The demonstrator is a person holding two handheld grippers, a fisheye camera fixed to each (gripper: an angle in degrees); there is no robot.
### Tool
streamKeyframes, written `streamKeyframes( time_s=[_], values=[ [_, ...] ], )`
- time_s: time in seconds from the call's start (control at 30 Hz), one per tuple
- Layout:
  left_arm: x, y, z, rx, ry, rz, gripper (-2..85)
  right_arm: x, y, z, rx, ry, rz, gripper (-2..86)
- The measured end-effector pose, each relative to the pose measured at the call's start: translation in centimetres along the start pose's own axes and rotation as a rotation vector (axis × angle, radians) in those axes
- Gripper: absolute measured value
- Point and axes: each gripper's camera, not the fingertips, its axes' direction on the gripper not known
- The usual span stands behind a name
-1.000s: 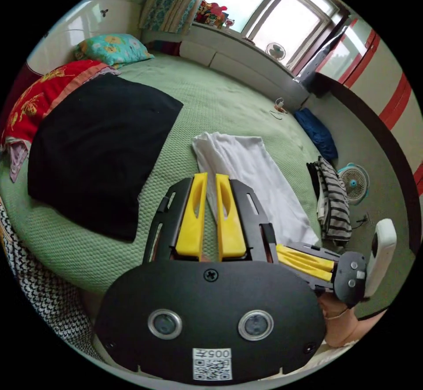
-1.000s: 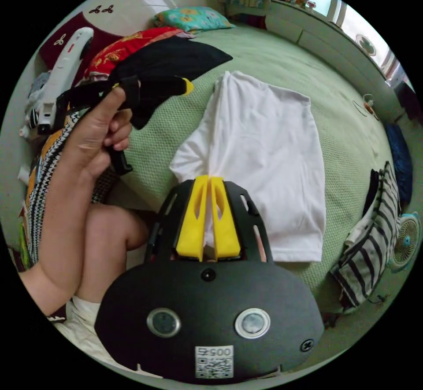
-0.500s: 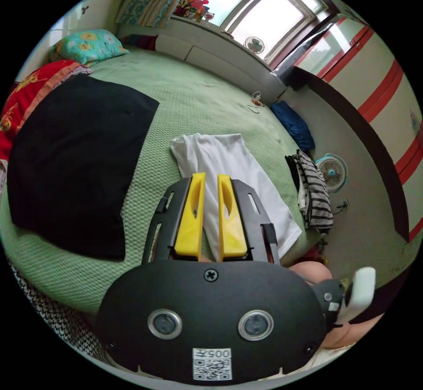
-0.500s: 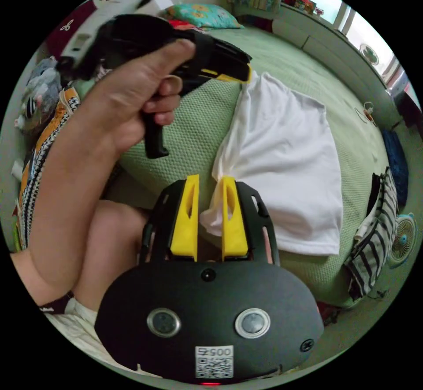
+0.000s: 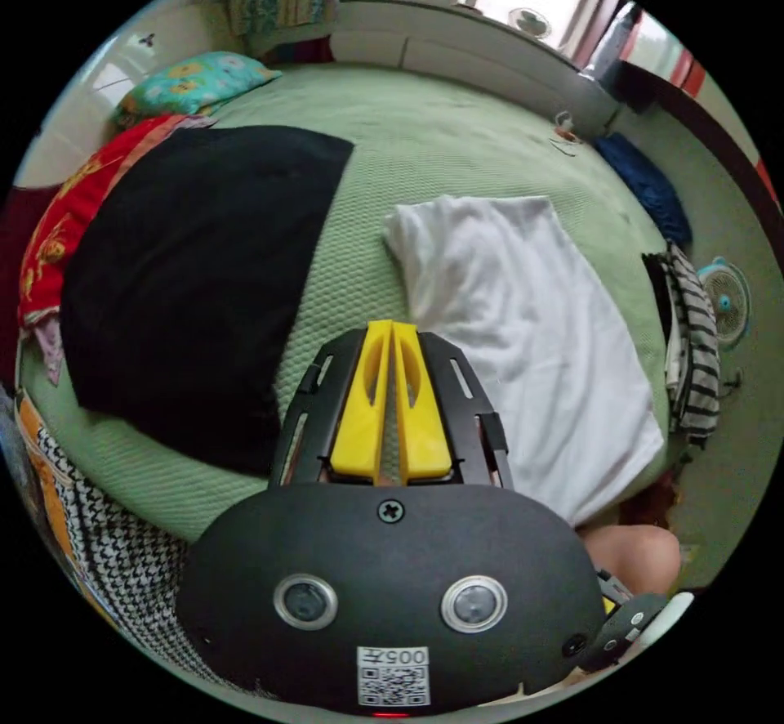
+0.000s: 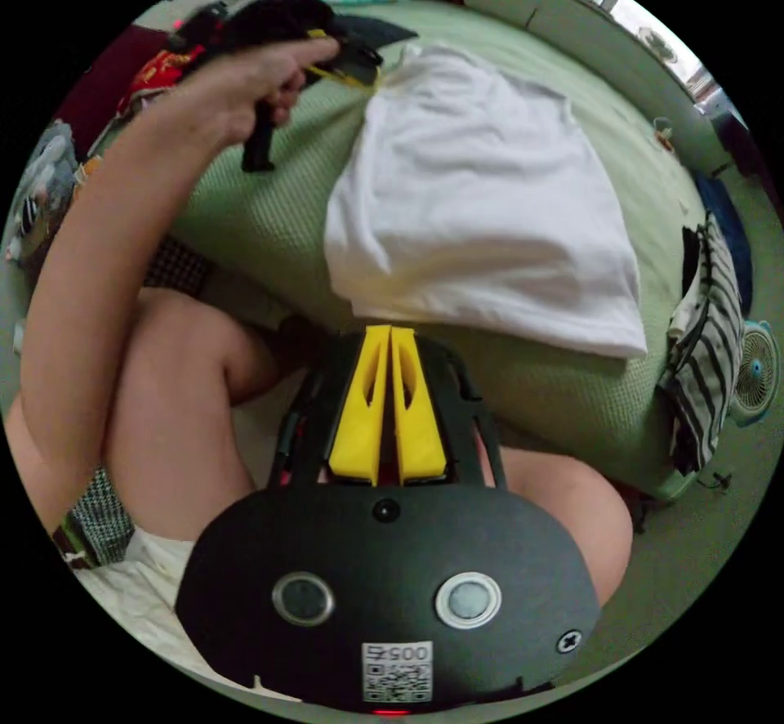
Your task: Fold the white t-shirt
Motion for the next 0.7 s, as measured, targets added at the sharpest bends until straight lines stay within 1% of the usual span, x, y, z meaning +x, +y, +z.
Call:
streamKeyframes(
  time_s=[0.07, 0.13, 0.17, 0.23, 0.3, 0.4, 0.47, 0.57, 0.6, 0.63, 0.67, 0.7],
  values=[
    [-1.2, 0.7, -1.1, 0.032, 0.071, -0.027, -0.4, 0.2, 0.6, -1.8, 0.077, -0.036, -0.032, -1.0],
    [-1.9, 1.4, -2.2, 0.055, 0.13, -0.033, -0.5, 1.2, 0.0, -5.6, 0.265, -0.084, -0.057, -0.9],
    [-2.2, 1.9, -2.7, 0.067, 0.143, -0.033, -0.6, 1.5, -0.6, -6.5, 0.308, -0.094, -0.06, -0.7],
    [-2.5, 2.6, -3.4, 0.079, 0.146, -0.035, -0.6, 2.3, -3.6, -9.9, 0.49, -0.11, -0.11, 0.2],
    [-2.9, 3.4, -4.1, 0.087, 0.173, -0.049, -0.6, 2.2, -7.0, -10.9, 0.566, -0.09, -0.171, 2.1],
    [-3.4, 4.1, -4.9, 0.108, 0.193, -0.071, -0.6, 1.2, -14.0, -9.9, 0.497, -0.108, -0.258, 5.5],
    [-3.5, 4.5, -5.2, 0.111, 0.177, -0.069, -0.6, 1.0, -17.7, -8.4, 0.446, -0.136, -0.264, 6.1],
    [-3.3, 4.9, -5.5, 0.104, 0.159, -0.052, -0.6, 1.1, -22.4, -5.0, 0.352, 0.019, -0.172, 5.5],
    [-3.2, 5.1, -5.7, 0.105, 0.165, -0.045, -0.6, 1.2, -23.4, -3.7, 0.326, 0.075, -0.15, 3.7],
    [-3.2, 5.2, -5.7, 0.105, 0.171, -0.043, -0.6, 1.5, -24.2, -2.6, 0.292, 0.09, -0.133, 1.8],
    [-3.1, 5.4, -5.8, 0.102, 0.18, -0.04, -0.6, 1.6, -24.4, -2.3, 0.279, 0.08, -0.134, 0.7],
    [-2.9, 5.8, -5.8, 0.099, 0.185, -0.037, -0.6, 1.8, -24.5, -2.1, 0.263, 0.024, -0.171, -0.6]
  ],
)
